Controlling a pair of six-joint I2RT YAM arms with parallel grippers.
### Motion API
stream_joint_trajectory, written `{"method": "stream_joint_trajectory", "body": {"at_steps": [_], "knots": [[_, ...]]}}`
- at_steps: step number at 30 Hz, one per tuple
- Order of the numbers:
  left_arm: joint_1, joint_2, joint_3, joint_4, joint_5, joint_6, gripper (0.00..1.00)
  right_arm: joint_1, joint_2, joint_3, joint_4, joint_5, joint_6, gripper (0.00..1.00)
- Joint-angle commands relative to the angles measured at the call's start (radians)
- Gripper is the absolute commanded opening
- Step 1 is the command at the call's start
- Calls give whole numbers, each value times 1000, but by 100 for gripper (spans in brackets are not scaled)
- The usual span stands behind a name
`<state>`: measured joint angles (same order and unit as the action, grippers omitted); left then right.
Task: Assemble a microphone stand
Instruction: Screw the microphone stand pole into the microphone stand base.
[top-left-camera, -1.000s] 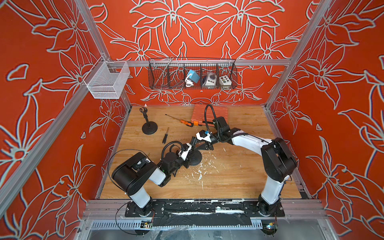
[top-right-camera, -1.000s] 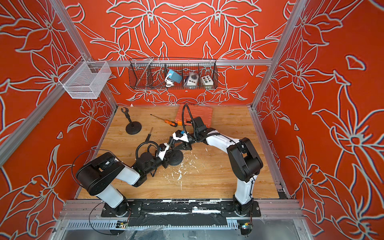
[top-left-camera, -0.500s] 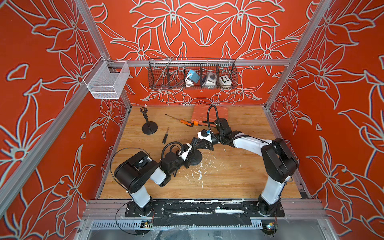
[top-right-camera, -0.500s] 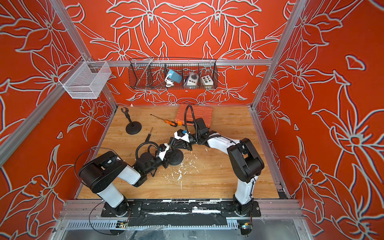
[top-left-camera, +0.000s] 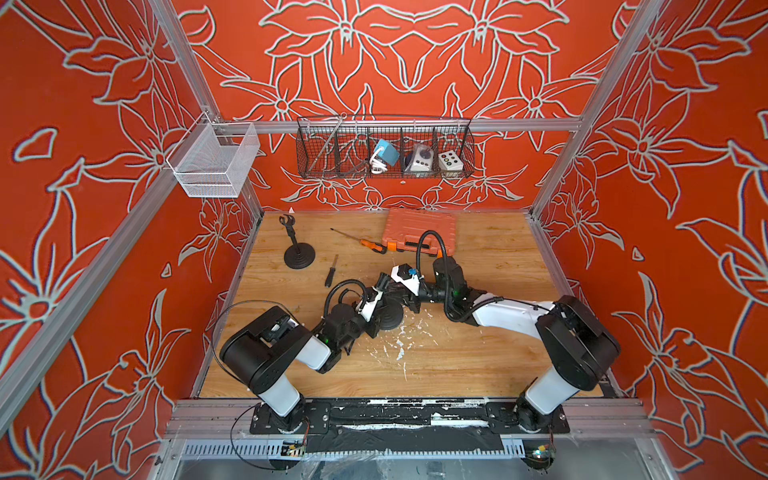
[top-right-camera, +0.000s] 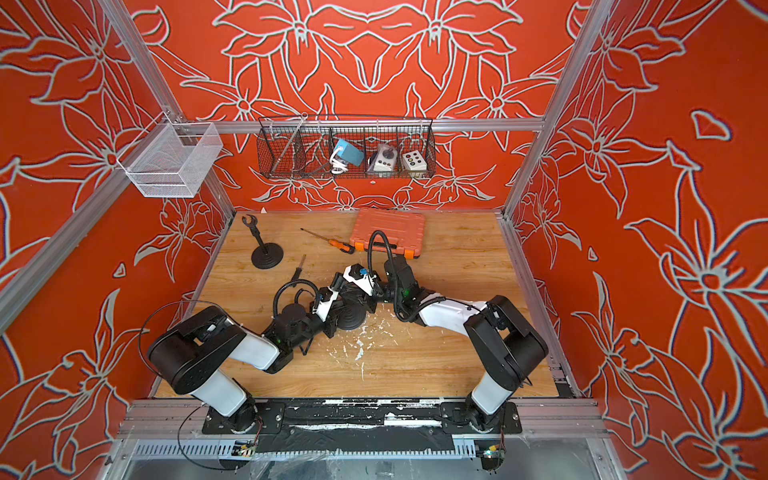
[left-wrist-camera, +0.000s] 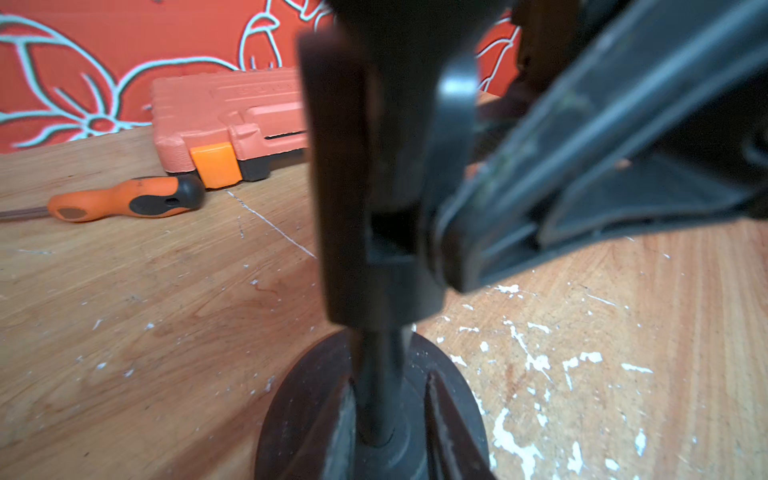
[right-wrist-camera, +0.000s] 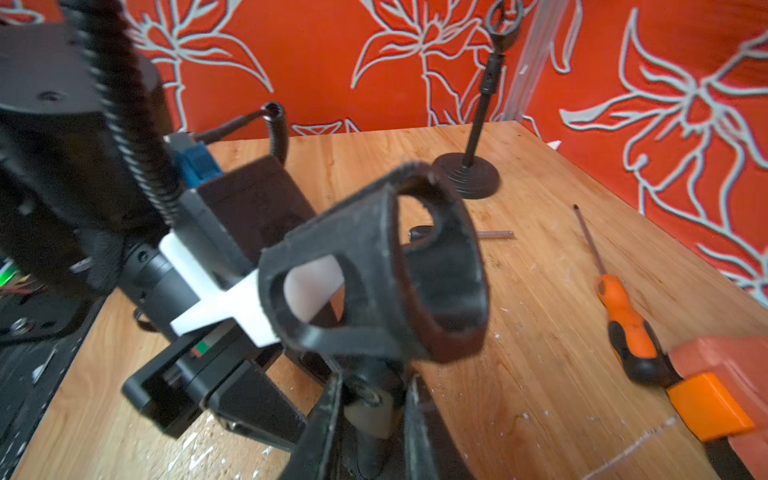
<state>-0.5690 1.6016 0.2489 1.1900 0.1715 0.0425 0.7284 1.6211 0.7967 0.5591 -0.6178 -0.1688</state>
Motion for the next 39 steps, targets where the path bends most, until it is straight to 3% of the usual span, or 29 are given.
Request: {"method": "stream_joint_trajectory", "body": {"at_steps": [1, 9, 17, 22, 25, 30, 39], "knots": [[4, -52, 36, 53, -15, -5, 27, 64, 18, -73, -73, 268, 112, 0], [18, -68, 51, 65, -9, -23, 27, 115, 19, -115, -31, 336, 197, 0], [18, -73, -1, 44, -14, 10, 26, 114, -35, -96, -44, 238, 165, 1], [17, -140, -48, 11, -26, -13, 33, 112, -39, -66, -73, 173, 157, 16], [17, -213, -67, -80, -47, -27, 39, 111, -46, -57, -72, 171, 162, 37], [17, -353, -79, -259, -76, -34, 43, 95, -83, -54, -59, 140, 190, 59], [18, -441, -62, -398, -61, -16, 49, 41, -215, -79, -203, 150, 152, 64]]}}
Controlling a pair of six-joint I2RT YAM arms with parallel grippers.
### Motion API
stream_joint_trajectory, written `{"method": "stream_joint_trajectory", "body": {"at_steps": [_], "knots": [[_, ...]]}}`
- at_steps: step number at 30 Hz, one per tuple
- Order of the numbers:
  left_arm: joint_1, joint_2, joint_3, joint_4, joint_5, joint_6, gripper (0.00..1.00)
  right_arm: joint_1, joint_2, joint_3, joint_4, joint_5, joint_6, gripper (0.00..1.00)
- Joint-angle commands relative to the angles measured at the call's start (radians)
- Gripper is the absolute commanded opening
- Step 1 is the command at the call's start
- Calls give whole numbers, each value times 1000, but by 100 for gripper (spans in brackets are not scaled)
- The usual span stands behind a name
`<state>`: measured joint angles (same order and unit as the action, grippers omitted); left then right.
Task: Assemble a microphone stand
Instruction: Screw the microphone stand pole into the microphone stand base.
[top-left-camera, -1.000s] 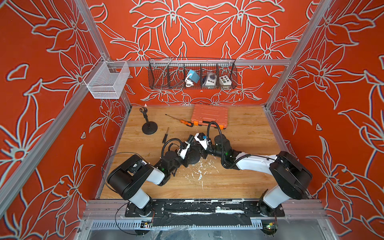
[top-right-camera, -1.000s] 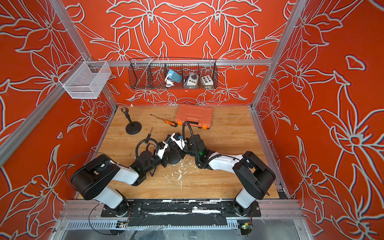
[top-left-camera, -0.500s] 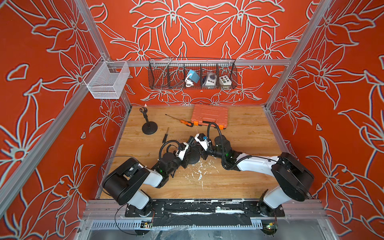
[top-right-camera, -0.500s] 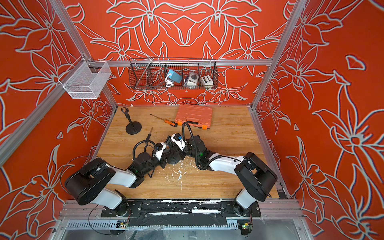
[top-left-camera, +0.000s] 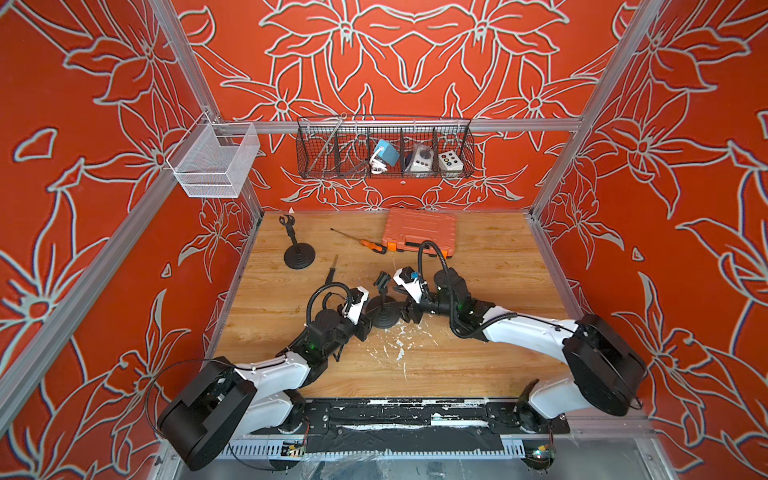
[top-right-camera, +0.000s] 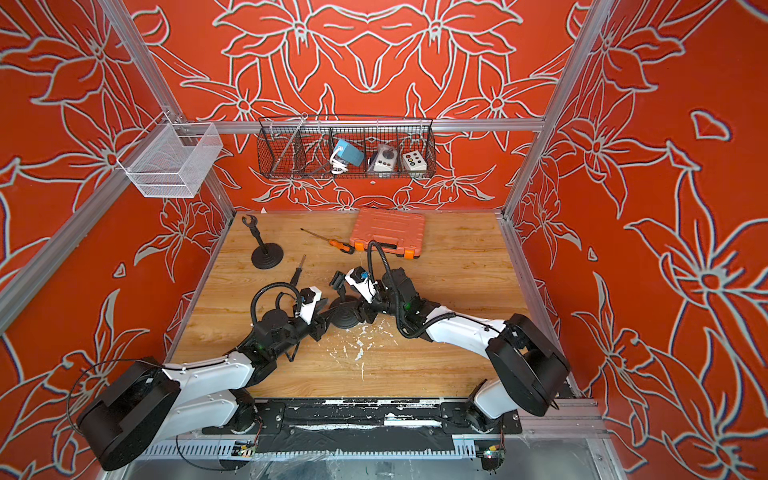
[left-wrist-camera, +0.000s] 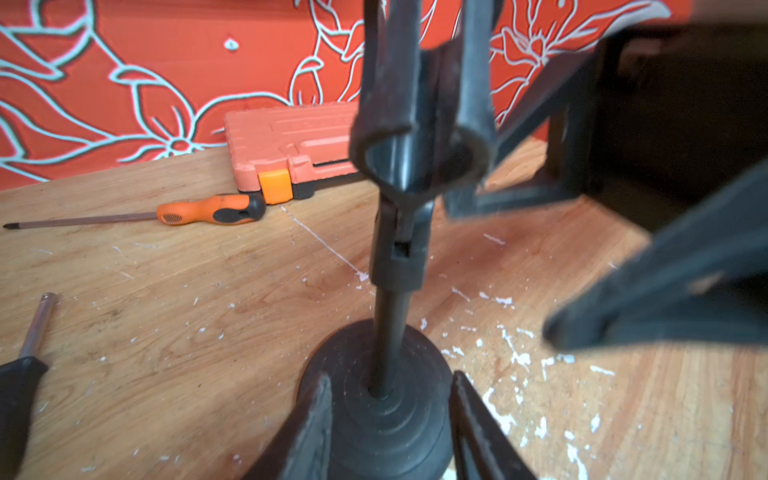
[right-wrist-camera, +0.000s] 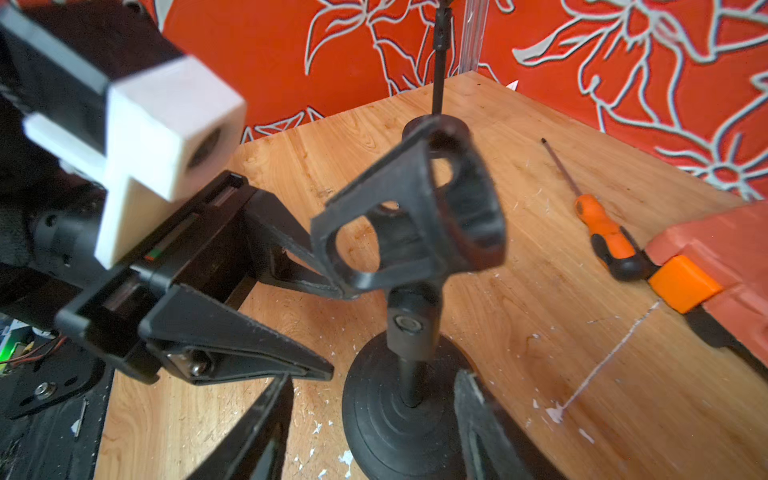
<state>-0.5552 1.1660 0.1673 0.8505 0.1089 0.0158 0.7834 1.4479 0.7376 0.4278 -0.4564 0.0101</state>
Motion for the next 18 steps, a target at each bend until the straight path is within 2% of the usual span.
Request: {"method": "stream_joint_trajectory", "body": {"at_steps": [1, 8, 14, 18], "knots": [[5, 0, 30, -65, 6, 16, 50, -16, -54, -26, -92, -3, -45, 64], [8, 98, 83, -58, 92, 42, 51, -26, -132, -27, -284, 41, -65, 63], [35, 173, 97, 59, 102, 35, 51, -28, -172, -45, -250, 46, 6, 58], [60, 178, 78, 122, 100, -4, 51, -30, -146, 26, -347, 54, 40, 57]]}}
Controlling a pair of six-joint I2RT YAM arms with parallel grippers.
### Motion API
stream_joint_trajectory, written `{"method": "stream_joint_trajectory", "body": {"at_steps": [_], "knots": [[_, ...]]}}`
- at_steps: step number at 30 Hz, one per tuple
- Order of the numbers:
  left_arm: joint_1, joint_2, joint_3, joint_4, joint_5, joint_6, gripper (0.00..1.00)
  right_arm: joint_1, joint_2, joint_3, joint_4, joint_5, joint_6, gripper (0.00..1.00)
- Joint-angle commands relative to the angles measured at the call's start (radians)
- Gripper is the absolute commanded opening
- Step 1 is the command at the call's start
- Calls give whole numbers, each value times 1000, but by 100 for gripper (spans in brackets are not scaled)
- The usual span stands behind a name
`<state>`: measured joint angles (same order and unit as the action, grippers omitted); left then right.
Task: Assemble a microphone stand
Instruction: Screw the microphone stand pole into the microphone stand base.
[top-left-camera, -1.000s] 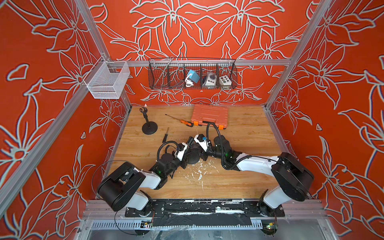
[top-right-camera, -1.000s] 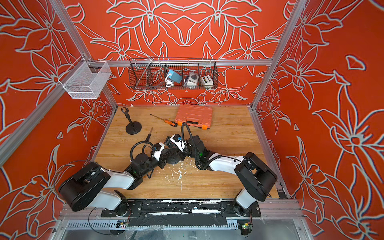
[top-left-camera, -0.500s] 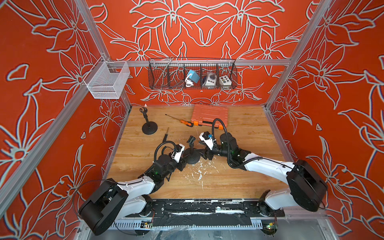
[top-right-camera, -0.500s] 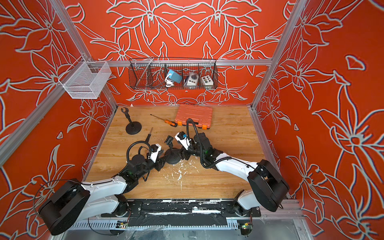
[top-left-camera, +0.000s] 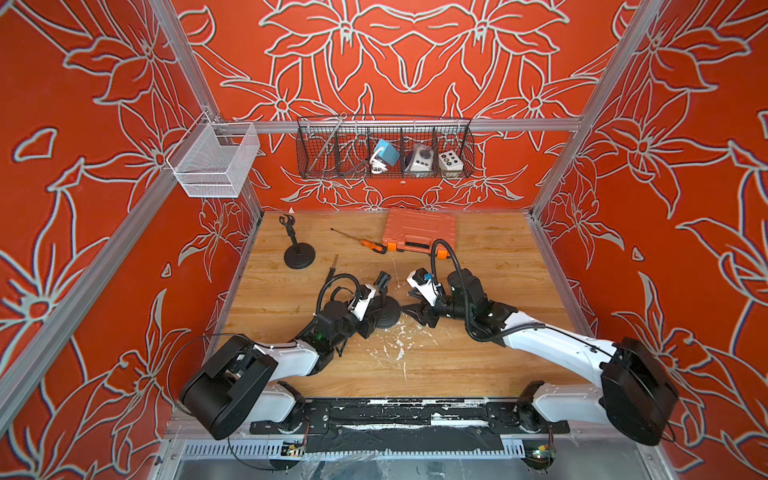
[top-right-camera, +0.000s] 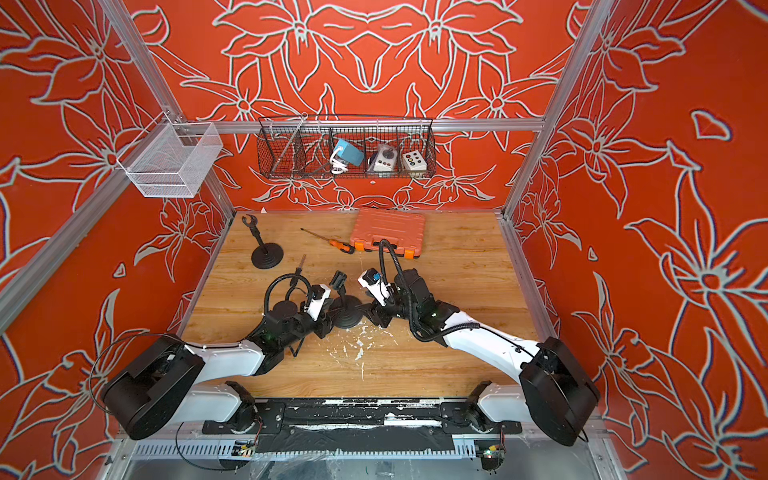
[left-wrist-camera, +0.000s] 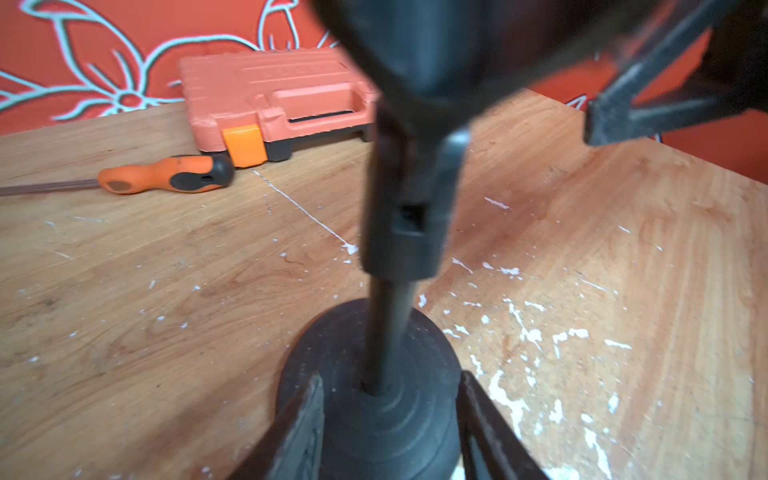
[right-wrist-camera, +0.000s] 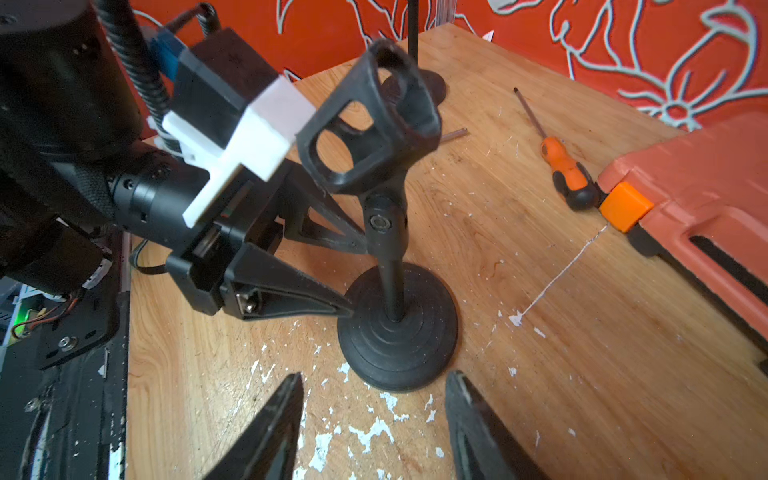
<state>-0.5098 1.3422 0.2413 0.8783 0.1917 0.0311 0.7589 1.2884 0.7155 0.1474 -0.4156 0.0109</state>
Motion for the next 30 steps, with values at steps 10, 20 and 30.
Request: {"method": "stream_joint_trajectory", "body": {"at_steps": [10, 20, 30], "knots": [[19, 27, 5, 148, 11, -3, 50, -21, 75, 141, -145, -17, 32, 56], [19, 149, 33, 304, 45, -23, 47, -27, 115, 165, -101, -54, -2, 57], [19, 215, 56, 335, 57, 3, 44, 32, 168, 141, 76, 101, 66, 61]]}}
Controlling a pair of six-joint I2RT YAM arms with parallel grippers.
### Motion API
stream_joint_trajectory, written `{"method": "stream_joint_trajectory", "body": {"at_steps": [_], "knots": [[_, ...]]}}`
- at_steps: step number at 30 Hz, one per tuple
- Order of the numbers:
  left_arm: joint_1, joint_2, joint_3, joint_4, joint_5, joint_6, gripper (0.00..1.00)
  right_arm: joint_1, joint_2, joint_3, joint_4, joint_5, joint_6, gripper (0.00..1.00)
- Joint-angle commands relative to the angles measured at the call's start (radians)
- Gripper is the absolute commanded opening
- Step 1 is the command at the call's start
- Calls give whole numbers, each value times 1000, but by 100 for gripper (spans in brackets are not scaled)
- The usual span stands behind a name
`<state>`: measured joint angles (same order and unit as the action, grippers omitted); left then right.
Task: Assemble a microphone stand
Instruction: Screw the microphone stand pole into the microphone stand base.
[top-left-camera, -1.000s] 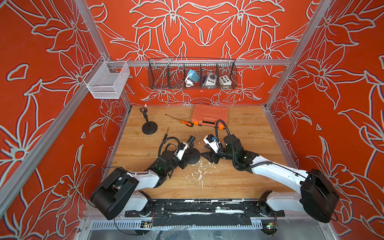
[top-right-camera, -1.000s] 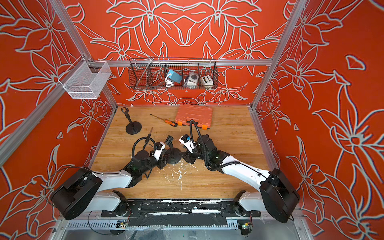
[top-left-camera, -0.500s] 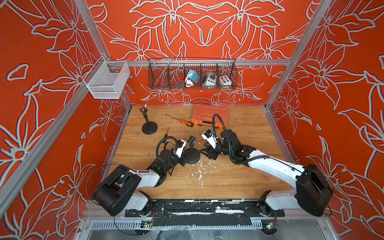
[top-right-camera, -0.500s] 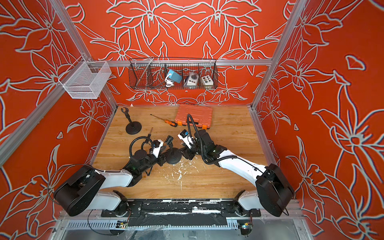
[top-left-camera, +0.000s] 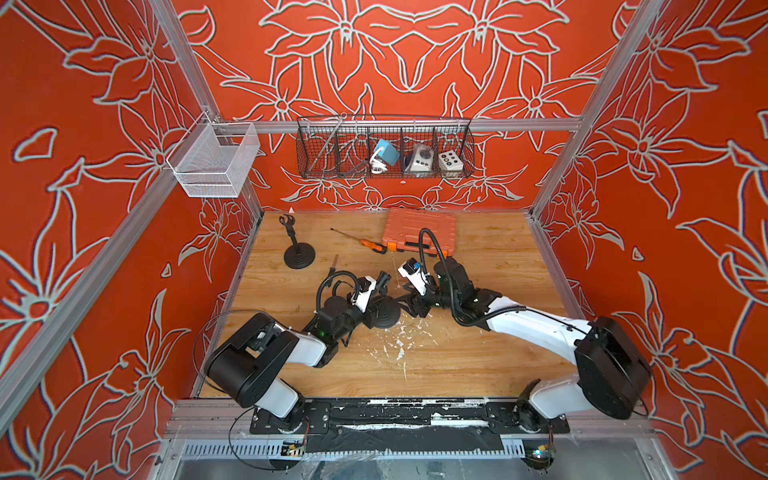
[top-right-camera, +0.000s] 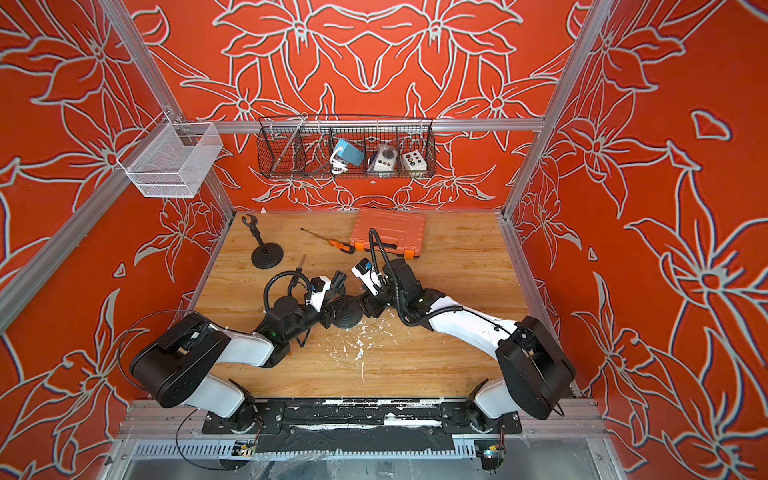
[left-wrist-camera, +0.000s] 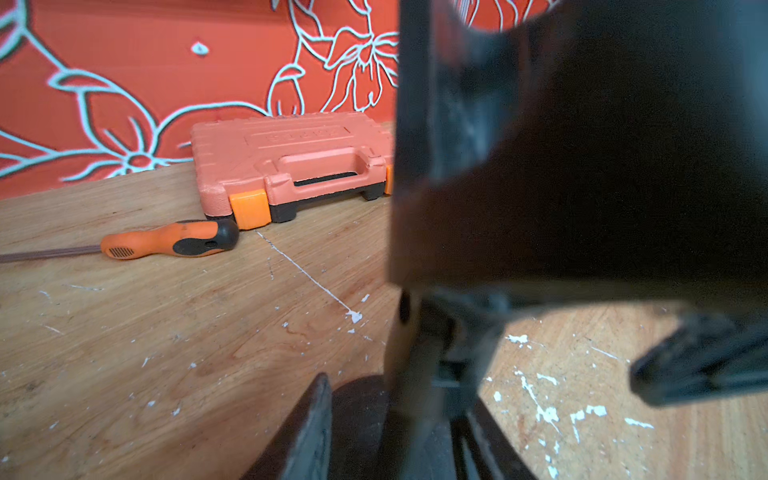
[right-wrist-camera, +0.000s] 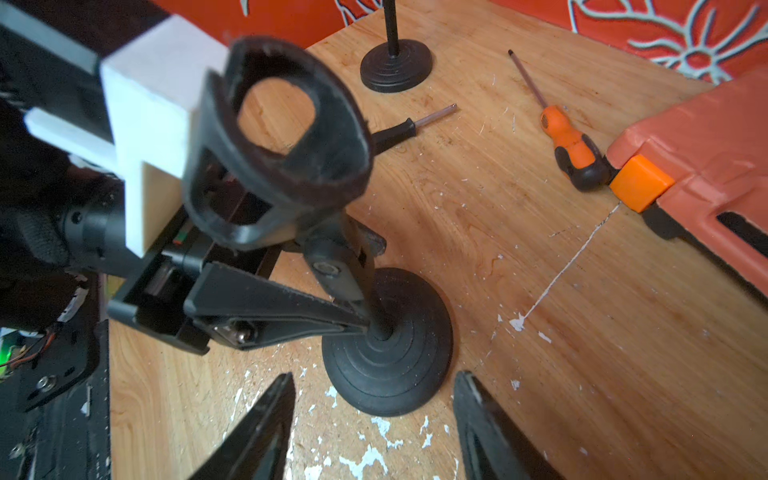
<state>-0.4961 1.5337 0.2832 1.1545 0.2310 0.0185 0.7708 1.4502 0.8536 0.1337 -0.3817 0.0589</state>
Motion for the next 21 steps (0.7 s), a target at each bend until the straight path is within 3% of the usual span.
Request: {"method": "stream_joint_trajectory", "body": {"at_steps": [1, 7, 21], "knots": [[5, 31, 15, 67, 21, 15, 44, 27, 6, -3, 109, 84, 23, 60], [6, 54, 11, 83, 27, 12, 43, 48, 31, 3, 155, 114, 27, 53], [34, -98, -63, 6, -37, -5, 46, 87, 141, 75, 220, 148, 21, 62]]}}
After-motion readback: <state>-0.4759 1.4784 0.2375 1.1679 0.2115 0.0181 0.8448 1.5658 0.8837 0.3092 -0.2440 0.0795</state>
